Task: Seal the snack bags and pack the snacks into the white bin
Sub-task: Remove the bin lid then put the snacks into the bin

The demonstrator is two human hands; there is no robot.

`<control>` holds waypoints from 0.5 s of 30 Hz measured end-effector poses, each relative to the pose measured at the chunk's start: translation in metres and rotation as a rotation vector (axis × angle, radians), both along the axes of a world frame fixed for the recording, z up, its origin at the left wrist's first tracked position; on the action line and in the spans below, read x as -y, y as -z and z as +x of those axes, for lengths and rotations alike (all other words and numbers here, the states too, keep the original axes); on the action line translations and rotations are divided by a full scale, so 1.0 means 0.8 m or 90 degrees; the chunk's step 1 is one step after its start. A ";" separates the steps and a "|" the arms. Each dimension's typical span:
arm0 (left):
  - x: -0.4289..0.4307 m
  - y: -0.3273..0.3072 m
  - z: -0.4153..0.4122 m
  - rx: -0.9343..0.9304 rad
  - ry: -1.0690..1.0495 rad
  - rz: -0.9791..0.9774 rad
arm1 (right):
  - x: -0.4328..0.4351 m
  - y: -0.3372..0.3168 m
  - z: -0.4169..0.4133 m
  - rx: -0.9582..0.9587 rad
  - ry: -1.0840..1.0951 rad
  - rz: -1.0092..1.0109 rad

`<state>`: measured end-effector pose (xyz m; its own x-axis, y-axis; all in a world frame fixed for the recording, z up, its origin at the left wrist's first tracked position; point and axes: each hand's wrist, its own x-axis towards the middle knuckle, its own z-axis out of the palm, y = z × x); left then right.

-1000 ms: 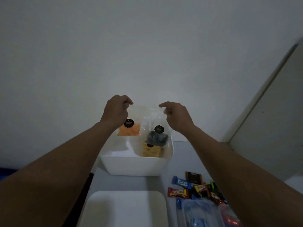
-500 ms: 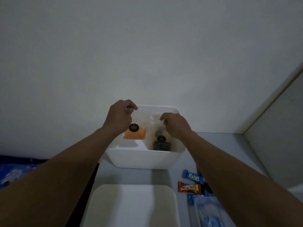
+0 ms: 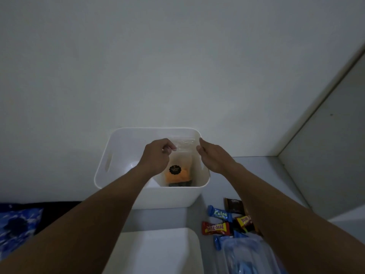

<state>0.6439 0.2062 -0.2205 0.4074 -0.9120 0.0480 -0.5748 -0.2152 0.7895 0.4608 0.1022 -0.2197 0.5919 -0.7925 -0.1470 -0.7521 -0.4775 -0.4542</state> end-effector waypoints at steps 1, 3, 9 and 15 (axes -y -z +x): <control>0.004 0.008 -0.004 0.002 0.002 0.012 | -0.002 -0.002 -0.001 0.011 0.007 0.026; 0.010 0.022 -0.013 0.028 0.016 0.034 | -0.002 -0.003 -0.002 0.039 0.031 0.072; 0.019 0.042 -0.027 0.127 0.039 0.087 | -0.003 -0.004 0.000 0.069 0.046 0.105; 0.025 0.048 -0.025 0.156 0.026 0.101 | -0.002 -0.003 -0.001 0.047 0.026 0.108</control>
<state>0.6240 0.1865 -0.2591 0.3644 -0.9312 -0.0045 -0.7550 -0.2983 0.5839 0.4598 0.1035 -0.2173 0.5734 -0.7840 -0.2378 -0.7315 -0.3591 -0.5797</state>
